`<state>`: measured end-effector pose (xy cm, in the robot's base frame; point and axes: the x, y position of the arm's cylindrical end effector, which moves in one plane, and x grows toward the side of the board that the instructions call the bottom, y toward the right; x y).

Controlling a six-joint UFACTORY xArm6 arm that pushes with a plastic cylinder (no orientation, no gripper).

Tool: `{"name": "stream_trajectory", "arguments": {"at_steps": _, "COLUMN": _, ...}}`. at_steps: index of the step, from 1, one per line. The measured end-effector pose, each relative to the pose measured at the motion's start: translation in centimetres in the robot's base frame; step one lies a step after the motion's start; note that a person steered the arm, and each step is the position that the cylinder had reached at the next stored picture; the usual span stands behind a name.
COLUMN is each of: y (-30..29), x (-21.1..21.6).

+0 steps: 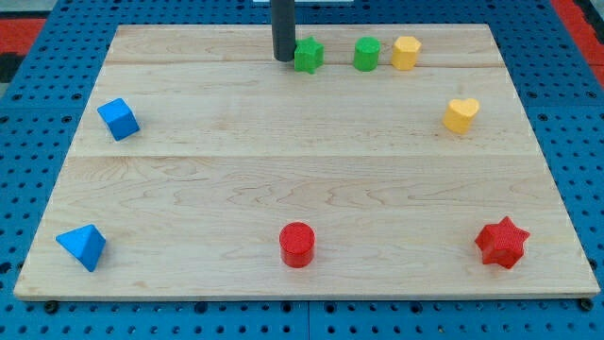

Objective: Slide the green star towards the green circle

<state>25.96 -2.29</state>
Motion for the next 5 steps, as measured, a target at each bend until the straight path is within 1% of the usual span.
{"name": "stream_trajectory", "arguments": {"at_steps": 1, "y": 1.02, "x": 0.07}}
{"name": "stream_trajectory", "arguments": {"at_steps": 5, "y": 1.62, "x": -0.33}}
